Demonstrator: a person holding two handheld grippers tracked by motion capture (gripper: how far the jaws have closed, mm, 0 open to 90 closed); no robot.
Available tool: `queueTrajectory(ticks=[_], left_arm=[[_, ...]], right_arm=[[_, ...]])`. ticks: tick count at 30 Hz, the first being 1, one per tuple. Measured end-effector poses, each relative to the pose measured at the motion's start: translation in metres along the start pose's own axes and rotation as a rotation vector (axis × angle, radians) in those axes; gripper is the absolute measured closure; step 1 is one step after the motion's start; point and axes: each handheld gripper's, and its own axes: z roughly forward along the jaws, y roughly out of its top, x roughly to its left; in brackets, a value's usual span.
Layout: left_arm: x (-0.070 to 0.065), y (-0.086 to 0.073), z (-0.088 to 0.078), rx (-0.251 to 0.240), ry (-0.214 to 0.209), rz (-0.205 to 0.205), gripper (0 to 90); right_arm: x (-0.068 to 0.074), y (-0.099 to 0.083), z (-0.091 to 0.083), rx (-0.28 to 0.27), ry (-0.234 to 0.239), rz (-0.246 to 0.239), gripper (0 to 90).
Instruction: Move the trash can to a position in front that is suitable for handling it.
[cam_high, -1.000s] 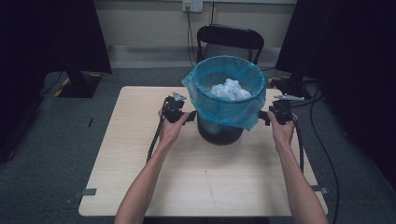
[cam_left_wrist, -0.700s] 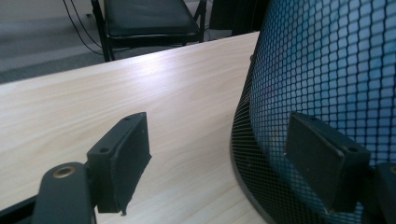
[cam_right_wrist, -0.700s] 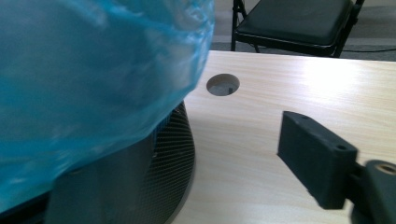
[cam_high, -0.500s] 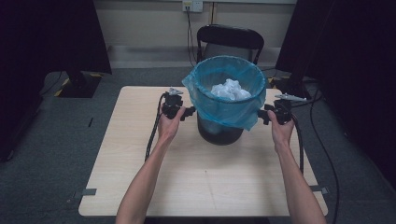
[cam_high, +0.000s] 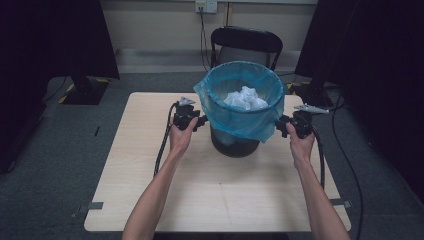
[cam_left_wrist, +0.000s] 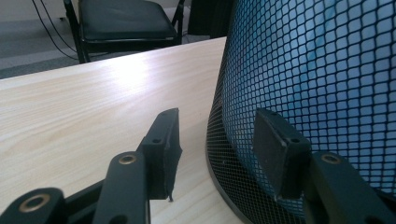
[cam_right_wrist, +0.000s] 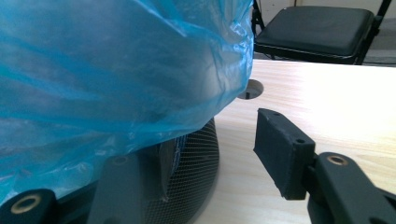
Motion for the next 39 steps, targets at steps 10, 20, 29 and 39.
queueTrajectory(ticks=[10,20,29,39], left_arm=[[-0.006,-0.007,-0.015,0.002,0.017,0.028,57.3],[-0.012,-0.017,-0.033,0.005,0.011,0.040,57.3],[-0.024,-0.028,-0.056,0.028,0.012,0.069,56.3],[-0.022,-0.032,-0.068,0.024,0.034,0.111,38.0]], right_arm=[[0.016,-0.006,-0.009,0.018,0.011,-0.040,51.8],[0.022,-0.014,-0.016,0.010,0.040,-0.027,51.8],[0.030,-0.024,-0.027,0.000,0.065,-0.030,51.7],[0.037,-0.030,-0.035,0.003,0.074,-0.036,40.3]])
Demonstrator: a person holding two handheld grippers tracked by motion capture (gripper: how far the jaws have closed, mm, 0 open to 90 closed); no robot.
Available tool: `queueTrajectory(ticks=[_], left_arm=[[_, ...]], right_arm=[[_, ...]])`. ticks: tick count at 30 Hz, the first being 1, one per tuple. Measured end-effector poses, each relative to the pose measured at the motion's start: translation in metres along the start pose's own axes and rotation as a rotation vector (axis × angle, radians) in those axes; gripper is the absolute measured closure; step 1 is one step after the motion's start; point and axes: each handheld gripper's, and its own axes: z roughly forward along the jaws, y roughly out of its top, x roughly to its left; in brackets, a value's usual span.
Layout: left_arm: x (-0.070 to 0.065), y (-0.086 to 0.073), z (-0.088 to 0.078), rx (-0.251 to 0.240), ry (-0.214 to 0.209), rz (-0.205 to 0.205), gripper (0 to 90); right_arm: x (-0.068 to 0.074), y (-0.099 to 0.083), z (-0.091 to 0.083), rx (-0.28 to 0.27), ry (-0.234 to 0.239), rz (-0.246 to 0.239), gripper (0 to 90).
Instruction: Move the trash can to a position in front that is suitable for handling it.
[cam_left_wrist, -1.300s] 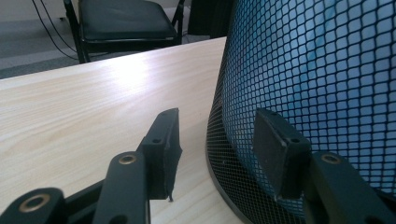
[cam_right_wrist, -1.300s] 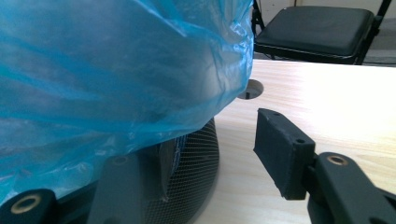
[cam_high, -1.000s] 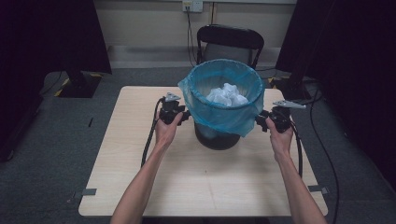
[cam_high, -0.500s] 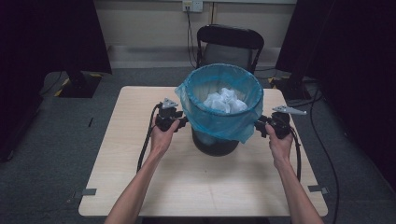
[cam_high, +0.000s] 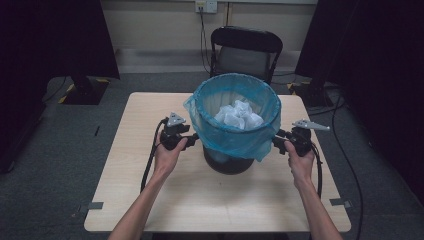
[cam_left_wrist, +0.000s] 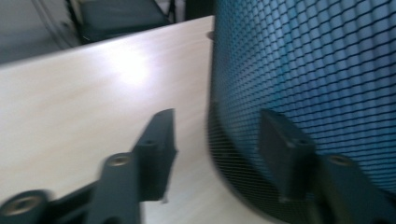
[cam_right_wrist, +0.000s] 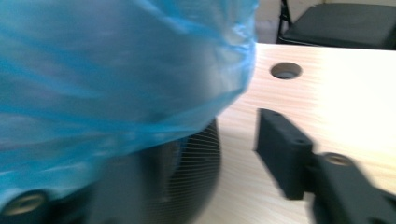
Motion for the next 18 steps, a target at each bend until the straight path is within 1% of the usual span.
queueTrajectory(ticks=[1,2,3,4,5,6,7,9,10,11,12,13,14,15,16,17,18], left_arm=[[0.005,0.000,0.001,0.003,-0.023,-0.028,34.9],[0.010,0.000,0.002,0.003,-0.007,-0.054,32.6],[0.013,0.000,0.005,0.004,0.025,-0.061,32.6],[0.016,0.001,0.008,0.017,0.041,-0.064,32.6],[0.019,0.001,0.012,0.001,0.036,-0.084,32.6],[0.021,0.002,0.015,-0.009,0.019,-0.110,32.5],[0.021,0.003,0.019,-0.001,0.013,-0.117,32.0],[0.020,0.006,0.027,0.005,0.015,-0.113,30.9],[0.018,0.007,0.030,0.010,0.008,-0.110,30.4],[0.017,0.007,0.032,0.003,0.016,-0.106,31.7],[0.016,0.006,0.033,-0.011,0.014,-0.109,32.8],[0.016,0.006,0.034,-0.018,-0.001,-0.122,35.1],[0.015,0.006,0.033,-0.017,-0.011,-0.120,37.8],[0.014,0.006,0.032,-0.015,-0.019,-0.115,40.1],[0.012,0.006,0.030,-0.007,-0.019,-0.098,43.3],[0.011,0.006,0.028,-0.006,-0.018,-0.087,45.7],[0.009,0.006,0.026,-0.006,-0.029,-0.078,48.4]], right_arm=[[-0.001,0.000,0.000,0.013,-0.018,0.000,30.5],[-0.002,0.001,0.000,0.029,-0.031,-0.009,29.1],[-0.005,0.002,0.000,0.037,-0.079,-0.030,33.0],[-0.008,0.003,0.001,0.037,-0.112,-0.029,31.6],[-0.012,0.005,0.002,0.040,-0.130,-0.014,30.0],[-0.015,0.007,0.004,0.042,-0.145,-0.004,30.2],[-0.017,0.009,0.006,0.039,-0.161,0.001,30.1],[-0.018,0.012,0.011,0.038,-0.161,0.007,29.8],[-0.017,0.013,0.015,0.039,-0.163,0.009,29.8],[-0.015,0.013,0.018,0.039,-0.155,0.010,29.7],[-0.013,0.013,0.019,0.037,-0.146,0.007,29.8],[-0.010,0.013,0.021,0.033,-0.129,0.000,36.3],[-0.006,0.013,0.022,0.022,-0.132,-0.009,40.8],[-0.004,0.012,0.021,0.012,-0.141,-0.025,43.0],[-0.003,0.011,0.021,0.005,-0.130,-0.024,46.1],[-0.003,0.010,0.020,0.002,-0.115,-0.015,46.6],[-0.003,0.009,0.019,0.004,-0.108,-0.011,47.0]])
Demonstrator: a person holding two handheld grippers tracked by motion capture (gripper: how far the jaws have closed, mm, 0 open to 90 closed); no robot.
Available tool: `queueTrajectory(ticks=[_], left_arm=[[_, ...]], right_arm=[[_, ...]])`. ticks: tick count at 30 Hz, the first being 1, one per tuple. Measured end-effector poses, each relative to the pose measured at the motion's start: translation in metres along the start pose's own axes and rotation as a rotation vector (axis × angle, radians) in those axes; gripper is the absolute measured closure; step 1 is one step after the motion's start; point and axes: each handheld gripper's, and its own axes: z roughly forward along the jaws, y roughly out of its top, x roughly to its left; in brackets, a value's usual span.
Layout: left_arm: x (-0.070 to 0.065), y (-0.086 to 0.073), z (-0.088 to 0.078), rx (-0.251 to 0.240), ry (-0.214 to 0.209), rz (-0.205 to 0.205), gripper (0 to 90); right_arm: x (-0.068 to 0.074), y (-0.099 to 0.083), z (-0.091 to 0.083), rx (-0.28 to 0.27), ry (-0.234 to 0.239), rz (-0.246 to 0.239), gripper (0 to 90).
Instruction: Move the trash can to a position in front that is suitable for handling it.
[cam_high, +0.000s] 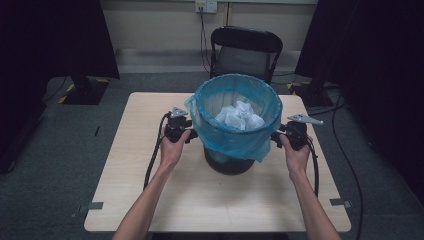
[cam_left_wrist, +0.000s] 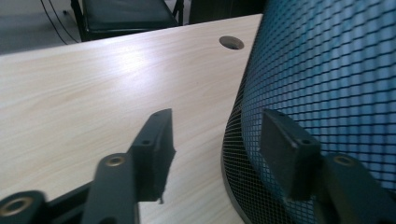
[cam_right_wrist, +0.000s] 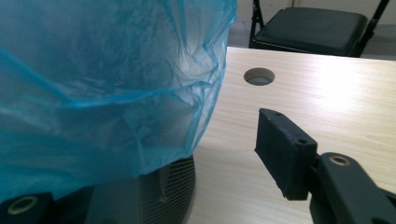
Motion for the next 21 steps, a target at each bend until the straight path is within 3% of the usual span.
queueTrajectory(ticks=[7,21], left_arm=[[-0.008,-0.011,-0.023,0.013,-0.014,0.036,51.0],[-0.024,-0.044,-0.073,-0.004,-0.019,0.050,50.8]], right_arm=[[0.008,-0.008,-0.010,-0.010,0.055,-0.018,50.2],[0.041,-0.027,-0.040,0.014,0.125,-0.088,50.2]])
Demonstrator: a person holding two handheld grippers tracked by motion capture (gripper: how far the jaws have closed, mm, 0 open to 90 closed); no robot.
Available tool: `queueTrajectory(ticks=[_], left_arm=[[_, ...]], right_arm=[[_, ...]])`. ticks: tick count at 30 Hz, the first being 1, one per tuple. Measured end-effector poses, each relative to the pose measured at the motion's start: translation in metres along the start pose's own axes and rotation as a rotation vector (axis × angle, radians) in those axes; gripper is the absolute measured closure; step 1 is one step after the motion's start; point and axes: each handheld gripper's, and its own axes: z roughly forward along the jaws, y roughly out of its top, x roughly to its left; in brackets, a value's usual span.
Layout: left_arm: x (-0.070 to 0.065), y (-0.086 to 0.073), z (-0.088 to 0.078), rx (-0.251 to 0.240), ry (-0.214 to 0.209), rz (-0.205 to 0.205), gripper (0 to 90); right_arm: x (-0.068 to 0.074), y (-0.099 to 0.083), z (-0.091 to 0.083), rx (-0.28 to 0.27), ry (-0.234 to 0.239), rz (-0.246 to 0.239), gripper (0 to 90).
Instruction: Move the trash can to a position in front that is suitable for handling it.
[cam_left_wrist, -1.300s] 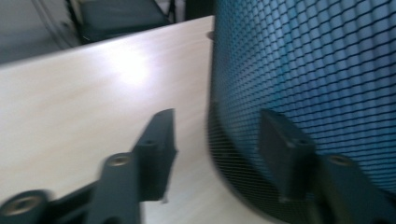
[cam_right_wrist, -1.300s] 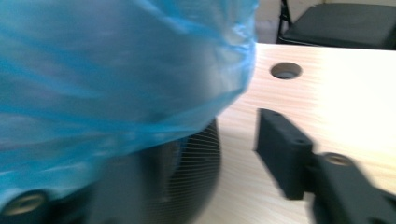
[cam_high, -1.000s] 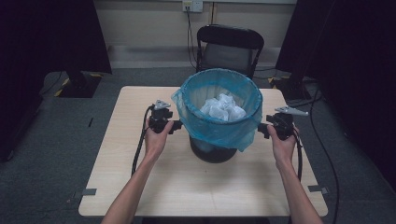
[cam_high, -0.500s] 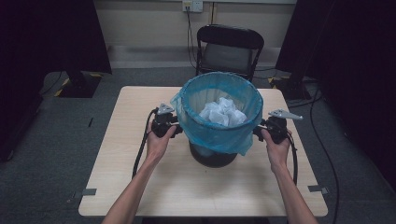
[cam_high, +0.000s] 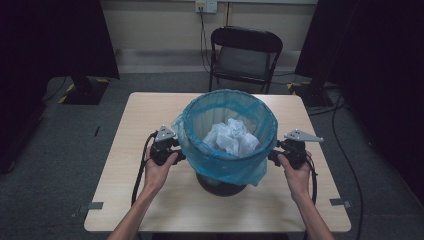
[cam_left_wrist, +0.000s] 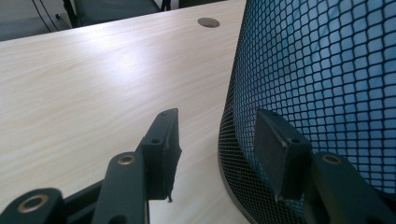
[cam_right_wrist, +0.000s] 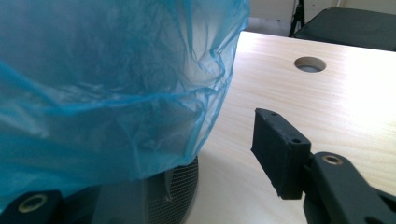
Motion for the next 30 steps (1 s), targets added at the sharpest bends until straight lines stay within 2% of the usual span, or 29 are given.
queueTrajectory(ticks=[3,7,10,12,15,20,22,24,26,30], left_arm=[[-0.002,-0.005,-0.010,0.004,-0.008,0.004,49.4],[-0.004,-0.013,-0.021,-0.002,-0.012,-0.012,49.3],[-0.007,-0.015,-0.027,0.002,-0.002,0.010,47.6],[-0.008,-0.020,-0.033,-0.013,-0.018,-0.008,47.7],[-0.007,-0.027,-0.038,-0.021,-0.068,-0.054,49.0],[-0.008,-0.028,-0.043,-0.023,-0.059,-0.047,48.3],[-0.006,-0.026,-0.044,-0.023,-0.044,-0.042,43.0],[-0.003,-0.025,-0.045,-0.031,-0.050,-0.055,37.1],[-0.002,-0.024,-0.047,-0.035,-0.055,-0.058,31.4],[-0.001,-0.019,-0.055,-0.060,-0.069,-0.059,27.3]], right_arm=[[0.006,-0.003,-0.005,0.005,0.015,-0.011,50.0],[0.014,-0.004,-0.008,0.017,0.031,-0.017,50.0],[0.019,-0.006,-0.010,0.020,0.037,-0.013,49.3],[0.021,-0.008,-0.012,0.017,0.049,-0.002,49.2],[0.026,-0.010,-0.015,0.020,0.056,-0.009,48.8],[0.032,-0.012,-0.018,0.025,0.062,-0.023,48.7],[0.031,-0.011,-0.017,0.025,0.050,-0.036,42.3],[0.028,-0.010,-0.016,0.030,0.048,-0.034,36.5],[0.025,-0.010,-0.016,0.027,0.059,-0.038,34.1],[0.024,-0.008,-0.020,0.019,0.067,-0.029,32.1]])
